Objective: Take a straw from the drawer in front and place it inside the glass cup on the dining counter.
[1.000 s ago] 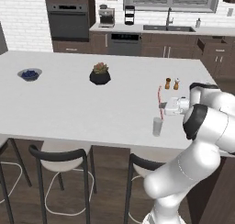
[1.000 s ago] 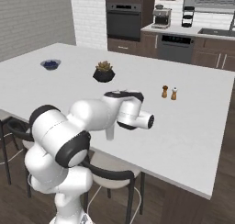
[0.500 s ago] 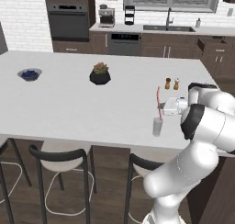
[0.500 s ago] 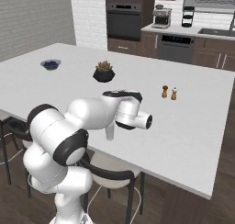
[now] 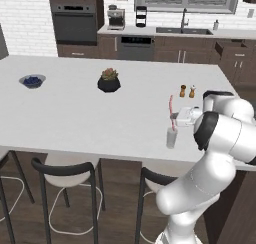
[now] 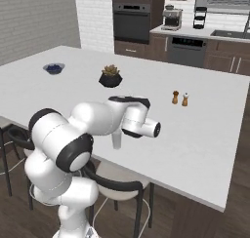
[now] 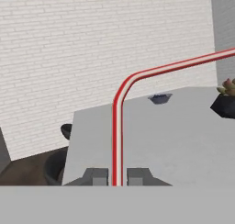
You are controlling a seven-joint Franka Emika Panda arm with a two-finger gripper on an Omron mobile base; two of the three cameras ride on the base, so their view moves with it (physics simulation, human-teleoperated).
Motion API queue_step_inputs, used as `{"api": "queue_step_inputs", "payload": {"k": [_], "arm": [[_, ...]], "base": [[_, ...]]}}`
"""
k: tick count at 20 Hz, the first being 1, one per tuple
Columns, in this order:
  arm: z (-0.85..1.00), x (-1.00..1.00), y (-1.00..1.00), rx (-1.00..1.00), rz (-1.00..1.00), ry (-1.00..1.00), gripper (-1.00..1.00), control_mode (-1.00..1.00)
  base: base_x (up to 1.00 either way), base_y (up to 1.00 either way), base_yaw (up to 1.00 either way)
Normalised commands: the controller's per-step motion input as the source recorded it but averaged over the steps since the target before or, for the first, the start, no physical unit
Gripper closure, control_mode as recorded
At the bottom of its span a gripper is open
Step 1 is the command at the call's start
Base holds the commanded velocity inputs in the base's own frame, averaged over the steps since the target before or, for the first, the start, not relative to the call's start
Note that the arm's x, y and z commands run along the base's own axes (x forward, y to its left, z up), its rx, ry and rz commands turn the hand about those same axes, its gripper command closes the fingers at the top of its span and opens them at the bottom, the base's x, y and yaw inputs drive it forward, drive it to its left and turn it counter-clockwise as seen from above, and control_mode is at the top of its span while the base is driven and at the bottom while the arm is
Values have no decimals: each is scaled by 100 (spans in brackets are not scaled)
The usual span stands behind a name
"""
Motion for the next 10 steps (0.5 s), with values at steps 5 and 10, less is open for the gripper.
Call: {"api": "queue_step_inputs", "payload": {"k": [5, 10], "arm": [[-4, 6, 0, 0, 0, 0, 100, -100], [-6, 3, 1, 0, 0, 0, 100, -100]], "base": [[0, 0, 0], [0, 0, 0]]}}
